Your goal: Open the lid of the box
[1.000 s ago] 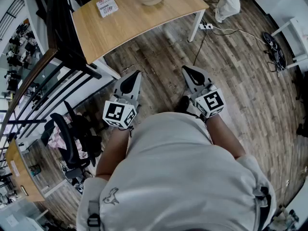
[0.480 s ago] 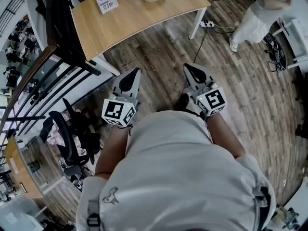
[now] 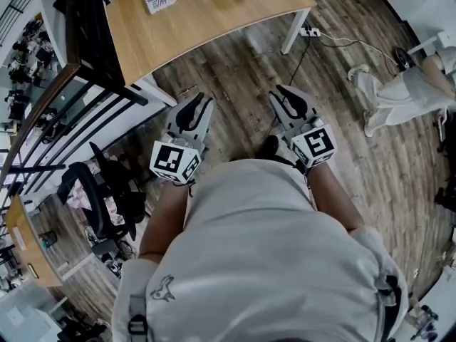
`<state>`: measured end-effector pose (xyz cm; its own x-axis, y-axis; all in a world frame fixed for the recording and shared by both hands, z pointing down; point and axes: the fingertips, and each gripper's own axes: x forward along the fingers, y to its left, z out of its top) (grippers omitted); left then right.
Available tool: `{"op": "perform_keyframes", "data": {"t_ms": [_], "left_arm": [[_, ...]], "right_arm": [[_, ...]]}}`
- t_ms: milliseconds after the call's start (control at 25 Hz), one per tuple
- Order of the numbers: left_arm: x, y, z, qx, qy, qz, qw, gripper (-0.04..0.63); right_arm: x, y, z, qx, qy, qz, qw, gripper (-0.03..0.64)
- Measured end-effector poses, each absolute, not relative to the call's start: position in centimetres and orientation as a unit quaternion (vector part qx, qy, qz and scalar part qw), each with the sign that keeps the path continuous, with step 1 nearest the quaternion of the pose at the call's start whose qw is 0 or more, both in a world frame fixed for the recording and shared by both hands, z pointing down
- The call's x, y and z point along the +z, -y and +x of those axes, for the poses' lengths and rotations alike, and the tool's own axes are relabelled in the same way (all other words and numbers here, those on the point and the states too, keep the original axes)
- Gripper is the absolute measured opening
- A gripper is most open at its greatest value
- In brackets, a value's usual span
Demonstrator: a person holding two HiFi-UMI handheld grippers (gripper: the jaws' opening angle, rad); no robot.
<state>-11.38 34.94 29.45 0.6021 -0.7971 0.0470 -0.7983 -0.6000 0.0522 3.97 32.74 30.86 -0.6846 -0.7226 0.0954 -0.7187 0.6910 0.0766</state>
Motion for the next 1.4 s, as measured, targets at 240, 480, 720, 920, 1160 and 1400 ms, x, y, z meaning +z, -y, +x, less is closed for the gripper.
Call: {"op": "perform_keyframes", "data": {"t_ms": [240,480,720,920,1160,1400], "left_arm": [[30.5,-33.4,-8.5,0.017,0.429,0.902,0.037,0.242],[31.6,-30.5,-5.3,0.029,0.420,0.905,0.050,0.282],[31.4,-26.5,-1.5,0.029,0.431,0.901,0.043,0.284],[31.0,-23.7,2.3,0.023,0.434,0.900,0.041,0.284],[31.3,-21.8,5.6,0.025,0.429,0.902,0.045,0.284],[32.0,-20.2,7.1,0.026,0.421,0.906,0.049,0.284]], "right_arm": [[31.9,-30.8,6.3,-0.009,0.921,0.386,0.059,0.183],[32.3,-27.4,9.2,0.000,0.923,0.380,0.056,0.217],[32.5,-23.7,13.4,0.004,0.928,0.368,0.055,0.221],[32.4,-21.2,17.2,0.003,0.929,0.365,0.055,0.223],[33.3,-19.0,22.1,0.022,0.923,0.378,0.062,0.225],[33.8,-18.0,24.3,0.023,0.918,0.390,0.067,0.225]]}}
